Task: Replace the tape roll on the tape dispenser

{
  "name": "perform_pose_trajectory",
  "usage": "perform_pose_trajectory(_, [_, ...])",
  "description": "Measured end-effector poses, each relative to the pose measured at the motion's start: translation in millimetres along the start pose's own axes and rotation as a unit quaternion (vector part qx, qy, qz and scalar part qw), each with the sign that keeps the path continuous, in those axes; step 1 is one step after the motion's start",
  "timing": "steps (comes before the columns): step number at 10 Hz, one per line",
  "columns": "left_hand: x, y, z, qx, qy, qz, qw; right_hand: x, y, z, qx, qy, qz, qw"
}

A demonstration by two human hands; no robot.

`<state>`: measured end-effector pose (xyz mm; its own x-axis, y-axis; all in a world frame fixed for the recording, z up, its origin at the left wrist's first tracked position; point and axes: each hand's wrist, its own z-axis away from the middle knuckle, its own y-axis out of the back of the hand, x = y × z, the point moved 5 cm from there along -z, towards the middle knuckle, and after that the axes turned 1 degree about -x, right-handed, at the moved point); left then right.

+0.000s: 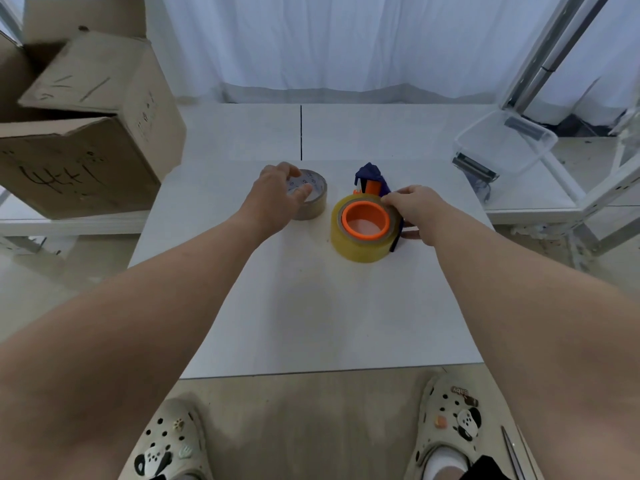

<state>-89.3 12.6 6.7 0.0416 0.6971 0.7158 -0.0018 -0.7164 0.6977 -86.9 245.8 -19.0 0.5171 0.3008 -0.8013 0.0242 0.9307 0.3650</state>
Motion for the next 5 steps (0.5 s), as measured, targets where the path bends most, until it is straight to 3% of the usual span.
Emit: perform_pose_trajectory(5, [-2.1,-2.5,-0.7,-0.003,0.006,-0.009,1.000,13.0,5.5,-4.0,0.041,-0.025,-0.039,0.998])
